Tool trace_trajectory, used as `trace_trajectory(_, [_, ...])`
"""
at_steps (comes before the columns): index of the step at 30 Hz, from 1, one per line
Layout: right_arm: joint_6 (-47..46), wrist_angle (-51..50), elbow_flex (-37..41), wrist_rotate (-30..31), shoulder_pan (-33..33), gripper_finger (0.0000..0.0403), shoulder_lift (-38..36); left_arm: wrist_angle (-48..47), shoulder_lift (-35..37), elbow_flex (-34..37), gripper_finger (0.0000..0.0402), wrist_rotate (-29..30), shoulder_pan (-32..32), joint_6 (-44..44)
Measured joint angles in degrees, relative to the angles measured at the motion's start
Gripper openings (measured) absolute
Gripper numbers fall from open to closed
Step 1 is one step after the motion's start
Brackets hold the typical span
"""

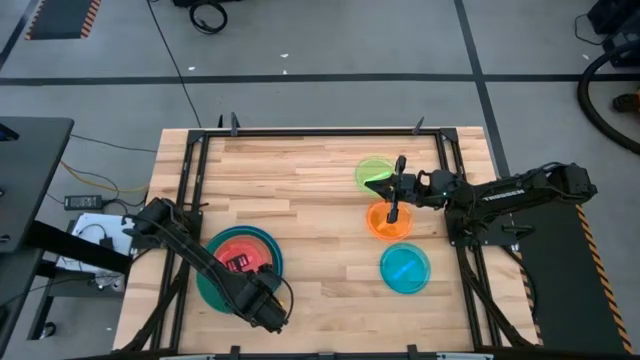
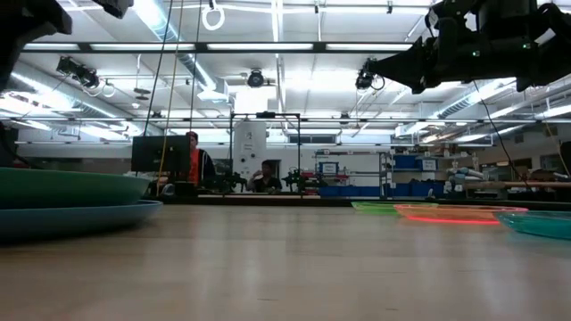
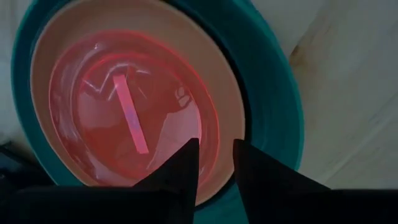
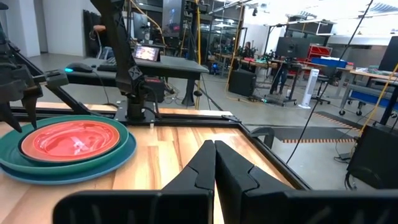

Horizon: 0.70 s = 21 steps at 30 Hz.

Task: Stack plastic plates
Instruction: Stack the light orange plate on top of the pink plate

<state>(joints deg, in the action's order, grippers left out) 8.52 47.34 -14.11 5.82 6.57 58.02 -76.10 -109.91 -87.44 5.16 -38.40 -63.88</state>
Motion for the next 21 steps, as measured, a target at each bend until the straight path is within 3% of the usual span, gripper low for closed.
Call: trace_trajectory(21, [-10.49, -13.71, 0.0, -2.99, -1.99, 0.0011, 0.0, 11.08, 0.02, 0.0, 0.0107, 5.99, 10.02, 30.07])
